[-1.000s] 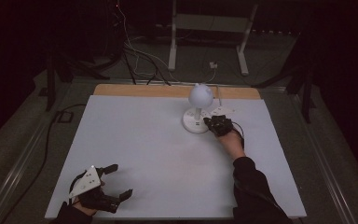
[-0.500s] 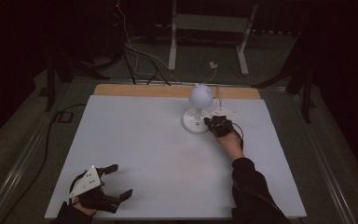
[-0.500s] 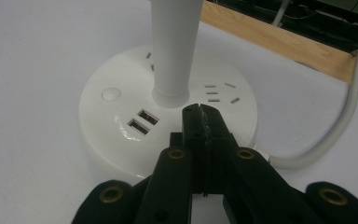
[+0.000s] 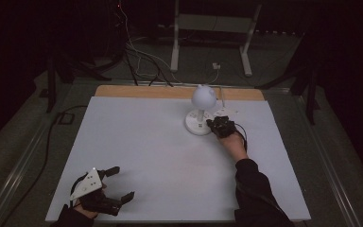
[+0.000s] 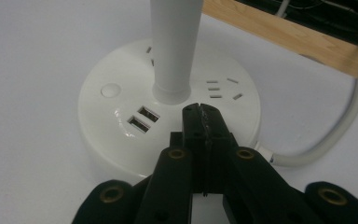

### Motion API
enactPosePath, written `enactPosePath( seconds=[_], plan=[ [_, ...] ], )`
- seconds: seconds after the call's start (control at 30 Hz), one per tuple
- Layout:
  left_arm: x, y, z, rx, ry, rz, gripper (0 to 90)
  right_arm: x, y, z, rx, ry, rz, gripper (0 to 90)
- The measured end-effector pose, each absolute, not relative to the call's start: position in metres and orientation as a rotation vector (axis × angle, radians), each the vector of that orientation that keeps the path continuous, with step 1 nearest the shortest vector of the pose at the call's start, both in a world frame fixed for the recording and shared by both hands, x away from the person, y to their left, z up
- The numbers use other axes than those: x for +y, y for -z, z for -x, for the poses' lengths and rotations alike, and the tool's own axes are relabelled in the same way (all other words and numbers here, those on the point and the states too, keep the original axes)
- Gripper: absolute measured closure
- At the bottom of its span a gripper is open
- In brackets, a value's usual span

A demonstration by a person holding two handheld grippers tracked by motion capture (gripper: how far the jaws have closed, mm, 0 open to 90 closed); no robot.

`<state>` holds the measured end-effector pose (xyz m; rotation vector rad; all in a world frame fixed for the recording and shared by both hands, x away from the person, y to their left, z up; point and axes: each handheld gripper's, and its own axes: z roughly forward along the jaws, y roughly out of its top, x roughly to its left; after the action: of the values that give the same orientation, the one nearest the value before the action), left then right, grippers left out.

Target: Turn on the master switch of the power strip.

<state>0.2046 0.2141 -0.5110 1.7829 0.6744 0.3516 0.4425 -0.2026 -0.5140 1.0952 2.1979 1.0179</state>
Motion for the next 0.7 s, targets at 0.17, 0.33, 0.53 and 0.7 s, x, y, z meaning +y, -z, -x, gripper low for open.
enactPosePath(
  seconds=[0.17,0.33,0.53,0.7],
  plan=[
    [0.2140,0.5111,-0.2047,0.673,-0.352,-1.785,0.2,-0.2002,0.5125,-0.4429,2.206,-0.990,-1.086,90.0],
    [0.2144,0.5109,-0.2049,0.677,-0.353,-1.781,0.2,-0.1989,0.5115,-0.4429,2.215,-0.968,-1.058,90.0],
    [0.2143,0.5107,-0.2047,0.678,-0.352,-1.777,0.2,-0.1981,0.5096,-0.4445,2.214,-0.979,-1.057,90.0],
    [0.2156,0.5106,-0.2051,0.681,-0.352,-1.774,0.2,-0.1986,0.5075,-0.4444,2.209,-0.992,-1.065,90.0]
  ],
)
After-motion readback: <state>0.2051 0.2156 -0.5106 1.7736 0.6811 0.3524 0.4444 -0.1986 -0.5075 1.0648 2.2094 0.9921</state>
